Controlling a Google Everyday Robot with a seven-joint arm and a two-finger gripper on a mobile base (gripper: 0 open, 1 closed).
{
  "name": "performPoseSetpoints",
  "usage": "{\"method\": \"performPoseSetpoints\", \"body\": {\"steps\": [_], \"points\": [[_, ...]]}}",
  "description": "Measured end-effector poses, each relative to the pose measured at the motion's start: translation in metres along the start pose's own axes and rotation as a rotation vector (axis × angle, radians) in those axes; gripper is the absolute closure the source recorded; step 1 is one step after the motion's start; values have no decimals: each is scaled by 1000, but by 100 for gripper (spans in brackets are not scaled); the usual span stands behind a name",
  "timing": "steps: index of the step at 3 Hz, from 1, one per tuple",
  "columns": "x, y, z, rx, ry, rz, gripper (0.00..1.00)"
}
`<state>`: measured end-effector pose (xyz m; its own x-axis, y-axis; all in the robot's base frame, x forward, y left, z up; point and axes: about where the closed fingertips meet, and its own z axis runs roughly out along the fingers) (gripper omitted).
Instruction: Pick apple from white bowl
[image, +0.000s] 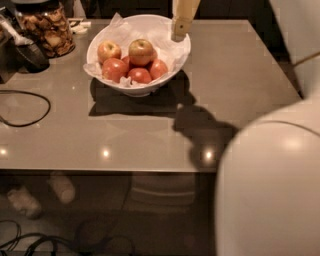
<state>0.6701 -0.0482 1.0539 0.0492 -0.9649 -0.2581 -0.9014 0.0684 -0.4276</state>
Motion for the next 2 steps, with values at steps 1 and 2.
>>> {"method": "performPoseSetpoints", "body": {"steps": [1, 2], "points": [[-16, -18, 23, -14, -30, -13, 0], [-29, -27, 42, -26, -55, -24, 17]]}}
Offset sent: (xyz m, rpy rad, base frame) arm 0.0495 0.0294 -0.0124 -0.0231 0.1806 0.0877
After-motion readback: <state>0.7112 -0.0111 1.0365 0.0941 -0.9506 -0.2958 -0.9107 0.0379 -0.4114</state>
